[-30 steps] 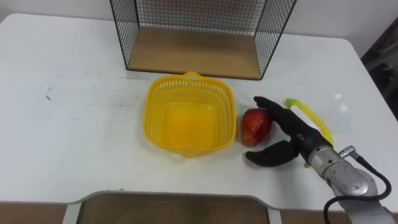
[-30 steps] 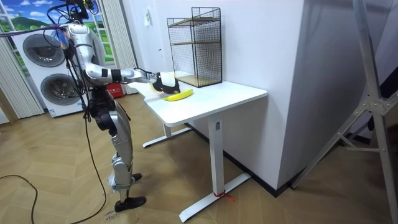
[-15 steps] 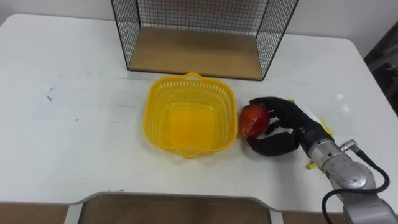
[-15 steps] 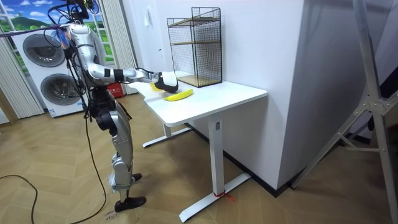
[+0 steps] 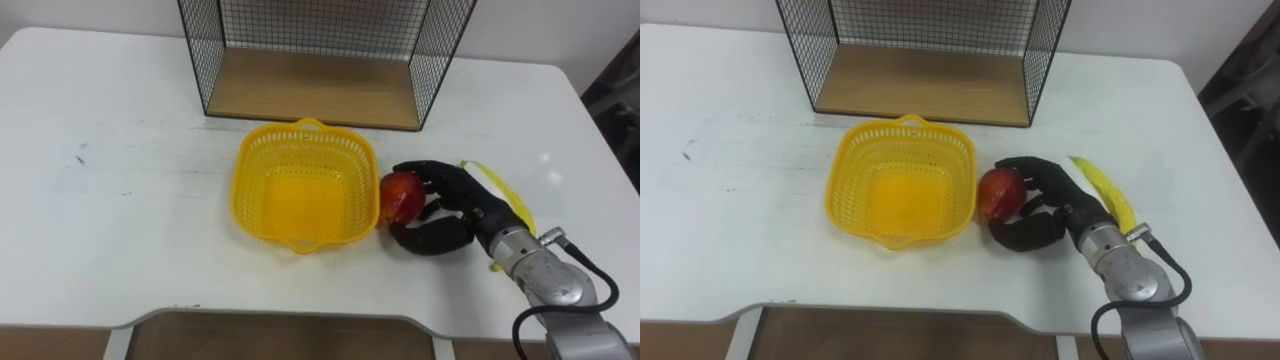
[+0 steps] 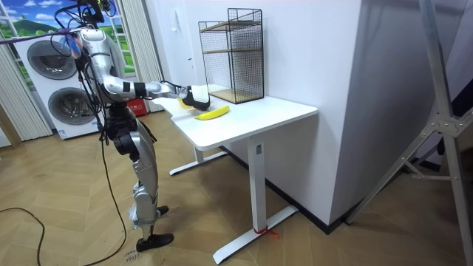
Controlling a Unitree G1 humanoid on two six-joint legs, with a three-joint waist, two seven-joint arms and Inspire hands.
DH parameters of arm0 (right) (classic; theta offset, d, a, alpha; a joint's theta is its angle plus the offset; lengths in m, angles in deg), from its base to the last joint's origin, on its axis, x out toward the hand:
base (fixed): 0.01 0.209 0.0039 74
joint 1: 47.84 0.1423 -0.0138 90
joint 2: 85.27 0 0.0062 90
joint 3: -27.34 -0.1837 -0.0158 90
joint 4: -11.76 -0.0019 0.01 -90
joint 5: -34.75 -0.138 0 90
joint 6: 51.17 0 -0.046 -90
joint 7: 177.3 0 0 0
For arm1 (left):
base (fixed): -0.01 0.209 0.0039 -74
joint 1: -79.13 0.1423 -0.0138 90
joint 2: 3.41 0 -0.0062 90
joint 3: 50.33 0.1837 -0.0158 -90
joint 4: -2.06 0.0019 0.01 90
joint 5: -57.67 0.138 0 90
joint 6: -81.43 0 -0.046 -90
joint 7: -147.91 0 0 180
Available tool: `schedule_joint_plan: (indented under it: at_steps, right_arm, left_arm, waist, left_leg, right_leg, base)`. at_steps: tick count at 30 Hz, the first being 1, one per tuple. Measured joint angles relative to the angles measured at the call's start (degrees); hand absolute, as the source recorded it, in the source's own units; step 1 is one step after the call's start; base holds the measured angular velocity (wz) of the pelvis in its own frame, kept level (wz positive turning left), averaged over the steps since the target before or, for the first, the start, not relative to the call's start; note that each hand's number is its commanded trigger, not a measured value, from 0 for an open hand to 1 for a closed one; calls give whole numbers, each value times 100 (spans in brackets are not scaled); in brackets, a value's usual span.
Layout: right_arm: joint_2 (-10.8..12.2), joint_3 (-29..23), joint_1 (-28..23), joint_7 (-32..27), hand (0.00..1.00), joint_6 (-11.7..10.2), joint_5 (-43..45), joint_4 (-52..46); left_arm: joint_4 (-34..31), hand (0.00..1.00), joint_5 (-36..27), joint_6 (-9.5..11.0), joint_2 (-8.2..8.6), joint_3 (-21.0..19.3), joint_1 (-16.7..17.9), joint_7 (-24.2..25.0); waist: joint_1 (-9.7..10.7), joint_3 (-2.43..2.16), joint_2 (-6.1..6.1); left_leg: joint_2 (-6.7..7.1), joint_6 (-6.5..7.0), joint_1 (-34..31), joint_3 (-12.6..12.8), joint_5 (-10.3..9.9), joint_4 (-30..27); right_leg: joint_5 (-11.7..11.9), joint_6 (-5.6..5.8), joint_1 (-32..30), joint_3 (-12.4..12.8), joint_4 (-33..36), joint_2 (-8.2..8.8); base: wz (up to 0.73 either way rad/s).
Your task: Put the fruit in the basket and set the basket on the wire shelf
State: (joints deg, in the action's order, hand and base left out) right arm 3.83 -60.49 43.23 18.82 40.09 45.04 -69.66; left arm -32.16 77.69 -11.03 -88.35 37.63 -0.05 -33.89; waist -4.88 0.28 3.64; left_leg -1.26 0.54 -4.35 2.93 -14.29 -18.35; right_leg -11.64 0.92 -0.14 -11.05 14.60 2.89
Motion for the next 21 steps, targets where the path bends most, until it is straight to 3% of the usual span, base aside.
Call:
schedule_joint_plan:
  at_steps: [21]
  right_arm:
    - [-5,-356,-19,-120,100,-2,-139,-6]
  left_arm:
    - [-1,0,80,3,1,-54,248,253]
  waist:
    - [118,-10,-59]
  left_leg:
    - [-6,1,10,4,0,-80]
  right_leg:
    - [2,-3,38,11,33,6]
  base:
    - [0]
